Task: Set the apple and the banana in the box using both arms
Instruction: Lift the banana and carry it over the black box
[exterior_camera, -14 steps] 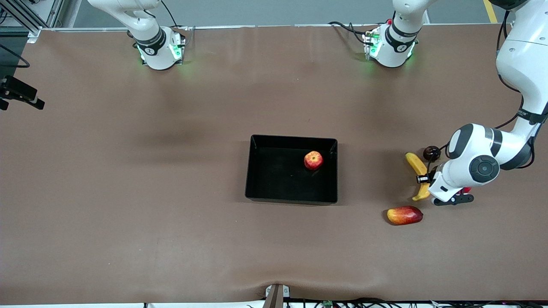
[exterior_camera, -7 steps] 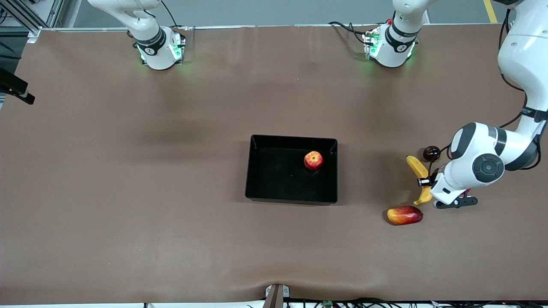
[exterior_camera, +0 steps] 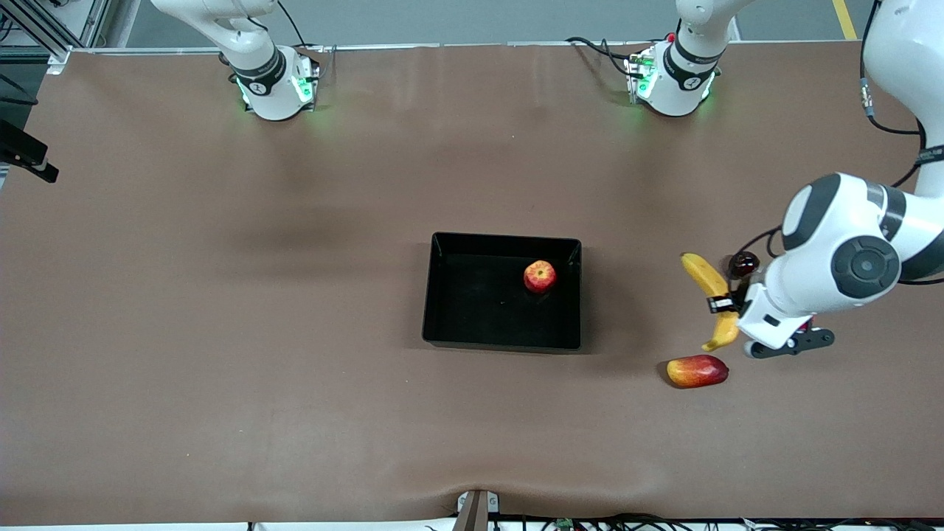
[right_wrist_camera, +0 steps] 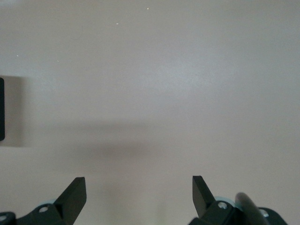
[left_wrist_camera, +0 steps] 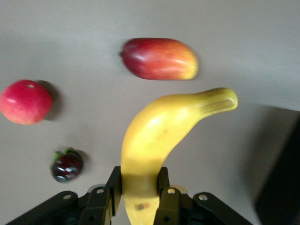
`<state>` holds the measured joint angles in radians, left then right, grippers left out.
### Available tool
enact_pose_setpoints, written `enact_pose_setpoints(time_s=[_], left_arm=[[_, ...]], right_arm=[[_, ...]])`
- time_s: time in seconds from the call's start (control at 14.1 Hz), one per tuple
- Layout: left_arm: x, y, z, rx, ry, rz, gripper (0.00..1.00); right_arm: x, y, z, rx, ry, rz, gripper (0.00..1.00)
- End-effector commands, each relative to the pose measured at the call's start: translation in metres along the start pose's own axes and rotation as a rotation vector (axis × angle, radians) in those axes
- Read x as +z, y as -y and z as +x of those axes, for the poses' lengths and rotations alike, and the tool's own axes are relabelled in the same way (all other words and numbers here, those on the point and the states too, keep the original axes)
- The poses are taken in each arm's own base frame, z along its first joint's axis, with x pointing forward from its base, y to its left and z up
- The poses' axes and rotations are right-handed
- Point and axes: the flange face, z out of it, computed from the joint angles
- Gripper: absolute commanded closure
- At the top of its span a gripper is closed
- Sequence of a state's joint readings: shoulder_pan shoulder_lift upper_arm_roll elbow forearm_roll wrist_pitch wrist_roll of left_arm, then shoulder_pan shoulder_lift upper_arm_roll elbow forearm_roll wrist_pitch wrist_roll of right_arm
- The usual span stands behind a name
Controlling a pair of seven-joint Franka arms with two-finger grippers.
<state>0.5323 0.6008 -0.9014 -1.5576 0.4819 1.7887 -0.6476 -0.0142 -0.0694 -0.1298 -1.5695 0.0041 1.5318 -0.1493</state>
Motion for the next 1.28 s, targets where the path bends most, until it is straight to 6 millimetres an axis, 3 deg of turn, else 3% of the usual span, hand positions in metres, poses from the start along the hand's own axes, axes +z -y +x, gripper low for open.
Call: enact_pose_setpoints(time_s=[0.0,0.43,0.85,1.07,1.21], left_arm=[[-0.018,-0.068,-0.024,-0.034,-0.002,-0.009,1.0],[-0.017,-0.191,-0.076,-0.015,-0.012,-0.055,1.0],[0.015,-0.263,-0.108,0.026,-0.097,-0.024,1.0],[0.04,-0.295,-0.127,0.06,-0.112,-0.024,1.0],[0.052,-0.306,-0.133,0.093,-0.128,-0.004,1.0]], right_arm=[[0.0,0.001,0.0,-0.014,0.001,-0.018,0.0],[-0.001,0.012,0.002,-0.035,-0.004,-0.018,0.0],[0.0,0.01,0.001,-0.031,0.003,-0.014,0.0],[0.0,0.008,0.0,-0.025,0.003,-0.009,0.0],[0.0,0.008,0.0,-0.025,0.003,-0.009,0.0]])
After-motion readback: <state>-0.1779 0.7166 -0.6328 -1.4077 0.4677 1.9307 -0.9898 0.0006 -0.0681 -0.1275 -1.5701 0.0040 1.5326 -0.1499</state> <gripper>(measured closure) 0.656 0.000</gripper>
